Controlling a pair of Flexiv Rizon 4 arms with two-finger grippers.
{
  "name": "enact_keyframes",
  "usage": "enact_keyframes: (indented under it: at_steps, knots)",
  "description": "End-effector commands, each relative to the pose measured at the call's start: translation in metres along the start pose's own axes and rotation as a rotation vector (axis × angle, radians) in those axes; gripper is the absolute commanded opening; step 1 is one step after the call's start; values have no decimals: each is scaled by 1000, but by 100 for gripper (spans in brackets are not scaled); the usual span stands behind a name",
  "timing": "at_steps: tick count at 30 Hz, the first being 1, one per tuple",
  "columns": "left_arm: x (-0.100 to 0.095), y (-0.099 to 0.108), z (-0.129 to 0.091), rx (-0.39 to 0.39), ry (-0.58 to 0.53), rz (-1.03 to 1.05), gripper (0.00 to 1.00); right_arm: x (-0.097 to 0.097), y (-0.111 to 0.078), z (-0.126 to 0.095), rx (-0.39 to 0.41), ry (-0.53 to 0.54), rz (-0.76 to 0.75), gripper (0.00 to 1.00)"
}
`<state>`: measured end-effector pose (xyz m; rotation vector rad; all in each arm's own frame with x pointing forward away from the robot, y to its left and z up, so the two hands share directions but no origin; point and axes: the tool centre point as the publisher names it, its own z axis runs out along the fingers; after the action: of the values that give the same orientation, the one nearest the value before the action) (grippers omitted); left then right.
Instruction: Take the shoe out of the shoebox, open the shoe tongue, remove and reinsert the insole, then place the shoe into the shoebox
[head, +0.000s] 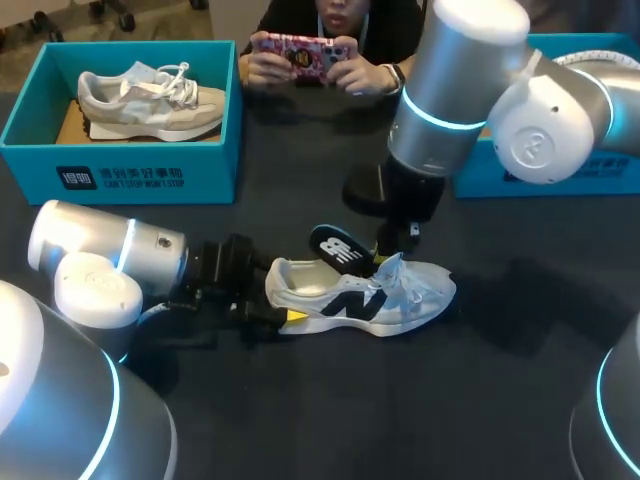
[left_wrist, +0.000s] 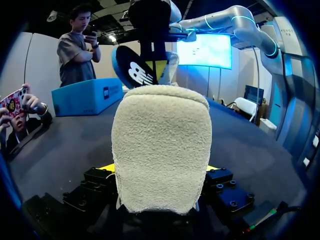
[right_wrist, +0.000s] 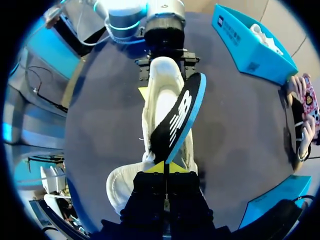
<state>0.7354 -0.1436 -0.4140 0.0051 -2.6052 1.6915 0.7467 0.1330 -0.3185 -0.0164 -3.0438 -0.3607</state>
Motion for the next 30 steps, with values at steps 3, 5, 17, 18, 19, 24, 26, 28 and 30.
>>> enact_keyframes:
  at_steps: [3,5,17,18,19,24,26,28,30]
  knots:
    - [0,3,2,-3,0,0,0,-4,13,3,-33,32,-54,0]
    - [0,3,2,-3,0,0,0,-4,18,4,-46,40,-76,0]
    - [0,3,2,-3,0,0,0,-13,46,3,-95,87,-195,0]
    - [0,3,2,-3,0,0,0,-13,47,3,-95,88,-196,0]
    - [0,3,2,-3,0,0,0,-14,51,2,-103,92,-206,0]
    - [0,3,2,-3,0,0,0,-16,64,2,-122,117,-232,0]
    - [0,3,2,-3,0,0,0,-16,69,3,-134,128,-241,0]
    - [0,3,2,-3,0,0,0,-17,73,5,-142,144,-238,0]
    - [0,3,2,-3,0,0,0,-16,74,8,-151,153,-235,0]
